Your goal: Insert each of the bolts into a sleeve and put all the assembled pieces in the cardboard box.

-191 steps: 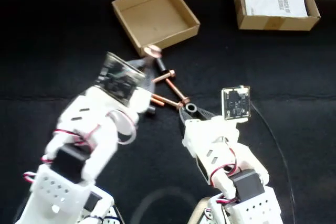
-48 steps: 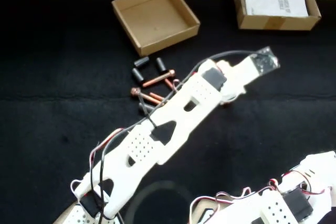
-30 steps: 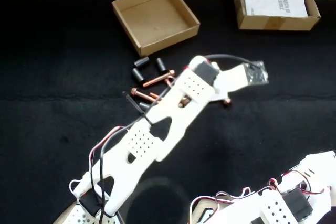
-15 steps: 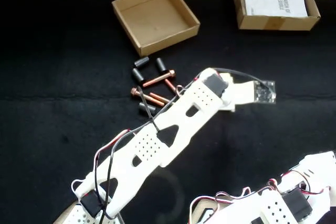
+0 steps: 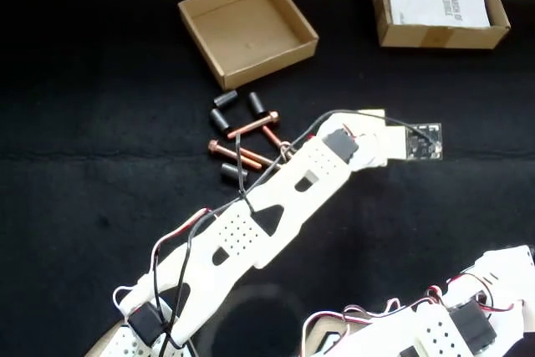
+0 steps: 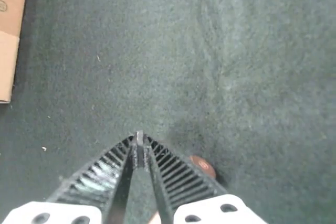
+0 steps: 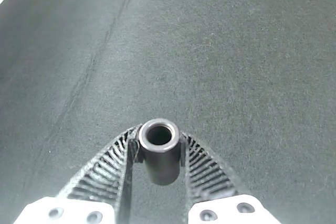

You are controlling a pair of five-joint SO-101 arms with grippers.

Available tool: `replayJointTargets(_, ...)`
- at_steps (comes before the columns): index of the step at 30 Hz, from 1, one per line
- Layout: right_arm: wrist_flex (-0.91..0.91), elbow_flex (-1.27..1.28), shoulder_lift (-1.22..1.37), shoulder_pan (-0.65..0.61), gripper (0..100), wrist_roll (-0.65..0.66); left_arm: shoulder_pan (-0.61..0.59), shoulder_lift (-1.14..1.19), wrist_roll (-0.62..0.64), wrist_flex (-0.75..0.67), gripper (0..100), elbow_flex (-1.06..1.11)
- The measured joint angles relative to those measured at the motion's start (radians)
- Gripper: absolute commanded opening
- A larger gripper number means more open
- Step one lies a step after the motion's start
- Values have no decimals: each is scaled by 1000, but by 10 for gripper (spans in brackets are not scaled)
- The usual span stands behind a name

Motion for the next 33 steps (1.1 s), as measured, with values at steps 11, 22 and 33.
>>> replayJointTargets(11,0,0,0,5,8,0,-29,-212,-15,468,66,-184)
replayJointTargets(22,0,0,0,6,8,0,-21,-238,-146,675,122,-213)
replayJointTargets(33,0,0,0,6,8,29,-23,-103,-242,506,120,-213)
